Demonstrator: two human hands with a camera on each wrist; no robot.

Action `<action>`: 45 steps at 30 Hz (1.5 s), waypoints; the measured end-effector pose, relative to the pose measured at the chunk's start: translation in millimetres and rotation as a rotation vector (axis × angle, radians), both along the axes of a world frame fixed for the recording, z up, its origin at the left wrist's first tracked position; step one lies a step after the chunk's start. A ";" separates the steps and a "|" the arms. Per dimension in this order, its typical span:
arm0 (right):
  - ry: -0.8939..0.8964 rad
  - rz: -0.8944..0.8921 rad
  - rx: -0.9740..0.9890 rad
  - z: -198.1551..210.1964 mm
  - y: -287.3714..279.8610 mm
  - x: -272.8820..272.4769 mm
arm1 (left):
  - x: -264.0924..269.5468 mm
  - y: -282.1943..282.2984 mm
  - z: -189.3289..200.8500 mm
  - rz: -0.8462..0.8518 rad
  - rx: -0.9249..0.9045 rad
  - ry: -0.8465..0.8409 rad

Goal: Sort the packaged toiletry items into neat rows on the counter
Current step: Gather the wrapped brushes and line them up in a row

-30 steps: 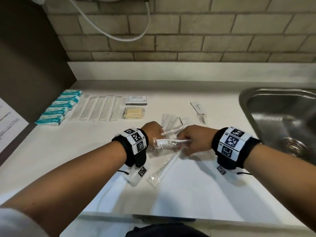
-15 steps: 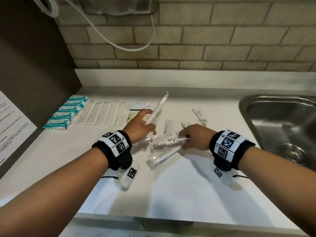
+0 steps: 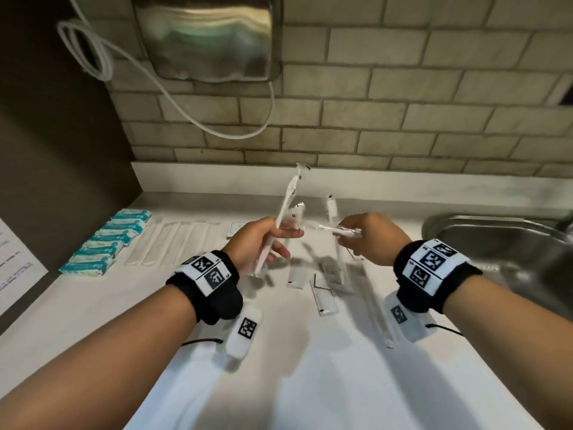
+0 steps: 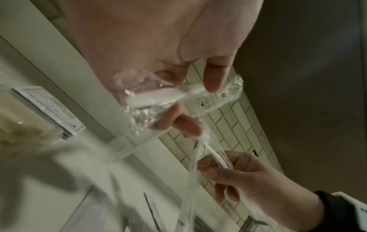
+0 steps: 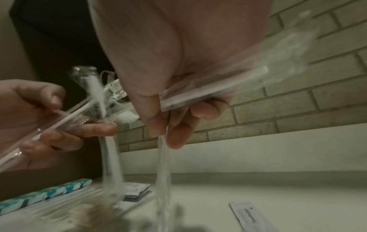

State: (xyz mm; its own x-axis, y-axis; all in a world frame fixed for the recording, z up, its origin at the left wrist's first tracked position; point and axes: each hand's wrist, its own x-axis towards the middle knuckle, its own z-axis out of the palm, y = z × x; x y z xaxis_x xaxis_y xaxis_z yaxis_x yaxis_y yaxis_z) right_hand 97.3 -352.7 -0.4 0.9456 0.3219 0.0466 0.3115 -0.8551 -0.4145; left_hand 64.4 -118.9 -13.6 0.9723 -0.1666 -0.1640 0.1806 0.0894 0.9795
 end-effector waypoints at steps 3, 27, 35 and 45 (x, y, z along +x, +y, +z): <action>-0.056 -0.004 0.094 3.9 1.7 10.6 | 11.7 0.6 -4.7 0.061 0.203 -0.081; 0.342 -0.098 0.418 -42.3 64.6 24.0 | 44.0 -37.0 -41.4 0.033 0.056 0.110; 0.398 -0.089 0.426 -48.6 22.5 18.8 | 39.8 -57.7 -47.9 -0.017 0.149 0.069; 0.351 -0.290 -0.015 -46.4 -48.5 4.5 | 38.0 -77.1 -23.3 0.082 0.170 0.087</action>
